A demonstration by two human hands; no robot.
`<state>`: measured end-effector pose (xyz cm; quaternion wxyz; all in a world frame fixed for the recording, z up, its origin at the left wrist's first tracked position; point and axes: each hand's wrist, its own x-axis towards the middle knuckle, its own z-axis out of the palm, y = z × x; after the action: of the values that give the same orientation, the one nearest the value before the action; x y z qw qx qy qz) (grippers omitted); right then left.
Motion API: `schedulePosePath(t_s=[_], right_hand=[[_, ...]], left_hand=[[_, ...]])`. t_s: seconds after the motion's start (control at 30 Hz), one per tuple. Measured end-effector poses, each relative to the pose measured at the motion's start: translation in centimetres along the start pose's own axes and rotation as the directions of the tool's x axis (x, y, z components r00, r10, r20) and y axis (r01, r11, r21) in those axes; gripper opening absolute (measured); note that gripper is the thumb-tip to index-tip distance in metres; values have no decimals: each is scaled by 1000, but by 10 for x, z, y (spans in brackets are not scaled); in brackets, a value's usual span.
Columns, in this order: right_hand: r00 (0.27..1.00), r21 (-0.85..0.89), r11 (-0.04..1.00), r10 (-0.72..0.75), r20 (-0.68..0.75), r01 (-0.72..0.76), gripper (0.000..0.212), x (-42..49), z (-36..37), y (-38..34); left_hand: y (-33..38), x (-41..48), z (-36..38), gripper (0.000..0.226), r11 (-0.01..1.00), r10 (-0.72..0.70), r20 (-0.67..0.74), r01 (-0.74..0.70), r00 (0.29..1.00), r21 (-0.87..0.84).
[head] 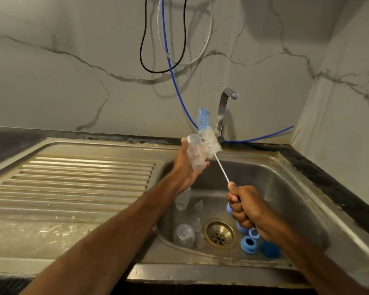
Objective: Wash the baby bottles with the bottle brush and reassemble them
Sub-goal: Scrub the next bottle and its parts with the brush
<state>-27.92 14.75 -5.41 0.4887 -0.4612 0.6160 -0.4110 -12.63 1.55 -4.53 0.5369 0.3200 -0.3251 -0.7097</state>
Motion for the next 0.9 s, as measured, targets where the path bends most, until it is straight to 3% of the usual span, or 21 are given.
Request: schedulePosePath(t_s=[0.17, 0.37, 0.5, 0.73, 0.9], right_hand=[[993, -56, 997, 61, 101, -55, 49, -19, -4, 5], [1000, 38, 999, -5, 23, 5, 51, -5, 0, -4], [991, -25, 997, 72, 111, -70, 48, -24, -5, 5], [999, 12, 1000, -1, 44, 1, 51, -5, 4, -2], [997, -44, 998, 39, 67, -36, 50, -16, 1, 6]], left_hand=[[12, 3, -15, 57, 997, 14, -6, -15, 1000, -71], [2, -2, 2, 60, 1000, -22, 30, 21, 999, 15], [8, 10, -14, 58, 993, 16, 56, -9, 998, -121], [0, 4, -4, 53, 989, -82, 16, 83, 997, -124], [8, 7, -16, 52, 990, -44, 28, 48, 999, -134]])
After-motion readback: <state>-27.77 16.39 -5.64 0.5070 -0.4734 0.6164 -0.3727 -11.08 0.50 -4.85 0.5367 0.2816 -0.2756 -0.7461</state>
